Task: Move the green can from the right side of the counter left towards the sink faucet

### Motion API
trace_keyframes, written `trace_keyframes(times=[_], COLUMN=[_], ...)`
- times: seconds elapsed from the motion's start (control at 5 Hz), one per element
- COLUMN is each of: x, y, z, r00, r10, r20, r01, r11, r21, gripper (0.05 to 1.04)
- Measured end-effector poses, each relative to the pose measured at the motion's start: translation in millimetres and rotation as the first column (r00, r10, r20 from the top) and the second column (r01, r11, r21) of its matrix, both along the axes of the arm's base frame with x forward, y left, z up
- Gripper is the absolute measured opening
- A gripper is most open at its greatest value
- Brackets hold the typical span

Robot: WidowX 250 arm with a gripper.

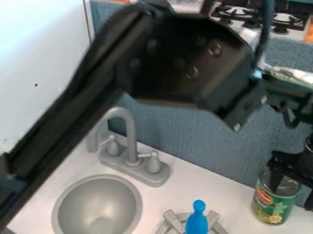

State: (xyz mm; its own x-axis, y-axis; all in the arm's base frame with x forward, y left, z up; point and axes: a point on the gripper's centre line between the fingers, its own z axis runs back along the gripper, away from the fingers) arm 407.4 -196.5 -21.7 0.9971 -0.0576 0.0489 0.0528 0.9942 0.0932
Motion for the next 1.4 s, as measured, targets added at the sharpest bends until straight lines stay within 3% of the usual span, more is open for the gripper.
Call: trace_keyframes(times=[0.2,0.4,0.6,0.8,1.2,1.4], x=[0,7,9,12,17,23], y=[-14,-14,-18,-9,23,55], z=[-5.0,-10.2,-14.4,-16.5,-25.1,-25.4], r00=[0.999,0.998,0.995,0.993,0.995,0.998], r10=[-0.032,-0.054,-0.097,-0.118,-0.094,-0.024], r20=[0.000,0.016,0.028,0.023,0.037,0.056], r01=[0.032,0.052,0.091,0.108,0.074,0.000], r11=[0.999,0.995,0.981,0.961,0.926,0.921], r21=[0.024,0.081,0.169,0.256,0.371,0.390], gripper=[1.000,1.001,1.001,1.001,1.001,1.001])
